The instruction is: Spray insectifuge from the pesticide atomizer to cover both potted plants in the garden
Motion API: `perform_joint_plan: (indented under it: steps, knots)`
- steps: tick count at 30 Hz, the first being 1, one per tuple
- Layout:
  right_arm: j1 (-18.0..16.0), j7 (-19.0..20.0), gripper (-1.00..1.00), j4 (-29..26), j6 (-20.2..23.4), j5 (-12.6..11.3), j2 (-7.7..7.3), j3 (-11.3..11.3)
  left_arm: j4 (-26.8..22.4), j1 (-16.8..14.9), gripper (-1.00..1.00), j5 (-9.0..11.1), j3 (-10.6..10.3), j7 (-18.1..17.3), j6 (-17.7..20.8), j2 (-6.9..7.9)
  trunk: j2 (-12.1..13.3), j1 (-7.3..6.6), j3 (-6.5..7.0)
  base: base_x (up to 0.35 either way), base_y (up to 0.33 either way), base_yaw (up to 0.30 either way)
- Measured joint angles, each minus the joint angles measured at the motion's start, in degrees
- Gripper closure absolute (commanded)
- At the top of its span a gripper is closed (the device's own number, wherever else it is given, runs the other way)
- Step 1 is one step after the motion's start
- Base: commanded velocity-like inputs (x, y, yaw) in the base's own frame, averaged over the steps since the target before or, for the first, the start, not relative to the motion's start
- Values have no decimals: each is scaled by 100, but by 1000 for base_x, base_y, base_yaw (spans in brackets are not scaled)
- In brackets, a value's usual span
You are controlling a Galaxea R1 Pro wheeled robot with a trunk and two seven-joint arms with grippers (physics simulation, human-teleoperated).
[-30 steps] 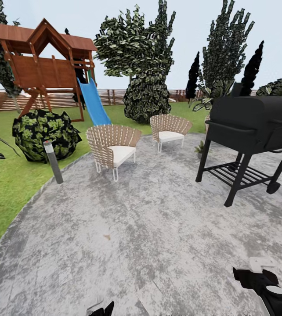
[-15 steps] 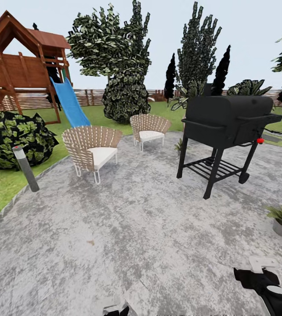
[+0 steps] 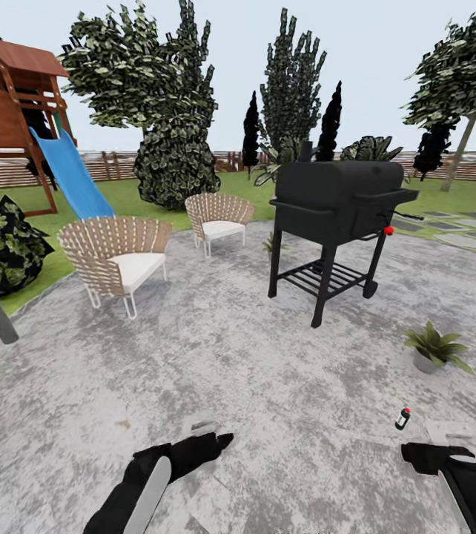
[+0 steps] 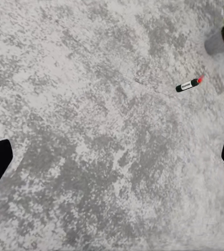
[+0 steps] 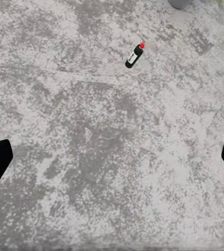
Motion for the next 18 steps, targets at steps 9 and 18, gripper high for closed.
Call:
perform_joint_plan:
  steps: [9,18]
  knots:
    - [-254,-16,-100,3,-75,-4,-41,5,456,-404,-100,-28,-892,1037,-504,-6,0,0,-1,152,0,-296]
    - [-254,-16,-100,2,-68,-4,-43,4,560,-404,-100,-19,-1287,1038,-628,-13,0,0,-1,315,-32,-296]
